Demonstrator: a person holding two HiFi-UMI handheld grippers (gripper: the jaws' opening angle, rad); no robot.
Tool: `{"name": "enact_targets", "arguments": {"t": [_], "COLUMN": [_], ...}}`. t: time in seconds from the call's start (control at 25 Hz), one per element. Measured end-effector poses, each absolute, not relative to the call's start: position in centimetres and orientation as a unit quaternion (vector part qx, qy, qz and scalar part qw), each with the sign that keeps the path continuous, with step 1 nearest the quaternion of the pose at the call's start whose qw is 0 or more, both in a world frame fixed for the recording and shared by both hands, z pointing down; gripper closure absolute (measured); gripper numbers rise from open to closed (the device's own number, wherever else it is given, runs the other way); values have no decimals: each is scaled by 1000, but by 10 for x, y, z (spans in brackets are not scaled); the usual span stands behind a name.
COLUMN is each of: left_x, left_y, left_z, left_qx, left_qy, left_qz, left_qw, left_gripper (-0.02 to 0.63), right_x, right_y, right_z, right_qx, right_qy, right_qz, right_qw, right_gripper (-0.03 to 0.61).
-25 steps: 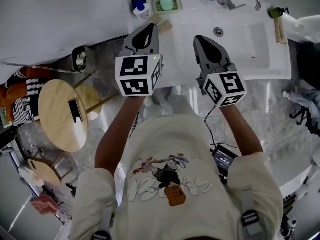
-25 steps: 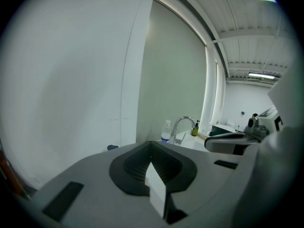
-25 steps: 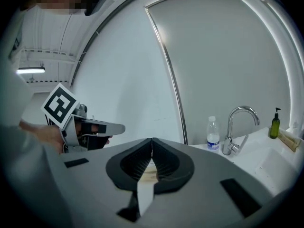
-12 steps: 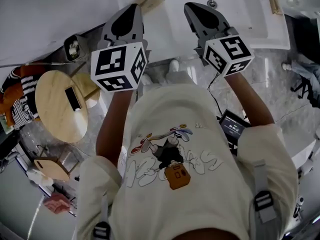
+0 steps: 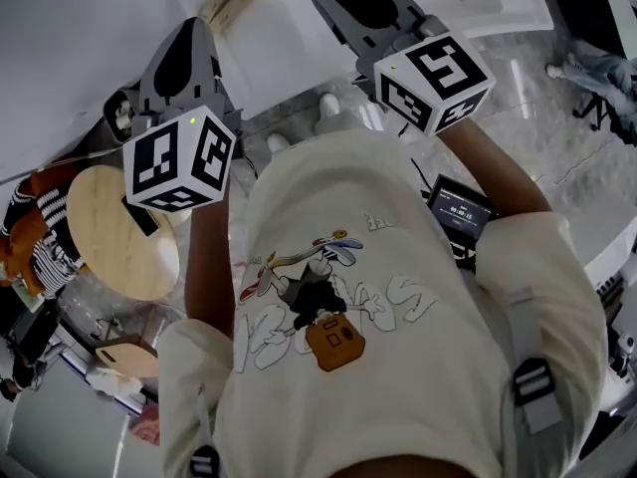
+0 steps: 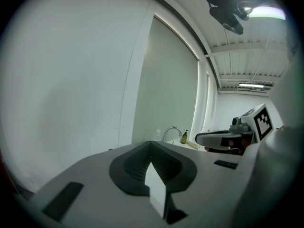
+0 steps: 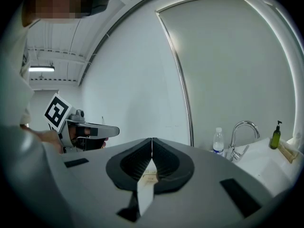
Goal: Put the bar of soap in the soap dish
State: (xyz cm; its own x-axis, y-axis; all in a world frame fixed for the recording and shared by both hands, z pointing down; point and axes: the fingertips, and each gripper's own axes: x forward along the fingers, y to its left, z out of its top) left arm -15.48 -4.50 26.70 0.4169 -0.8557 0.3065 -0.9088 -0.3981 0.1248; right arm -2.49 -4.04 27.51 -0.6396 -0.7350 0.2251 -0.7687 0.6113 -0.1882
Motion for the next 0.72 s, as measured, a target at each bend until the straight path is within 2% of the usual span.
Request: {"name": "enact_targets", "arguments": {"t": [0.48, 0.72], "left_x": [-145, -148], "left_y": [-7, 7], "left_z": [242, 263], "left_qx": [837, 835], "left_qy": [-524, -518], "left_qz": [81, 85], "left_qw": [133, 162], "left_gripper": [604, 604], "right_x": [-34, -36], "right_y": [-14, -11], "right_z": [254, 255], "right_qx": [401, 400], "right_qy": [-905, -906], "right_qz": [125, 124], "right_qw": [65, 64], "right_gripper": [571, 571]}}
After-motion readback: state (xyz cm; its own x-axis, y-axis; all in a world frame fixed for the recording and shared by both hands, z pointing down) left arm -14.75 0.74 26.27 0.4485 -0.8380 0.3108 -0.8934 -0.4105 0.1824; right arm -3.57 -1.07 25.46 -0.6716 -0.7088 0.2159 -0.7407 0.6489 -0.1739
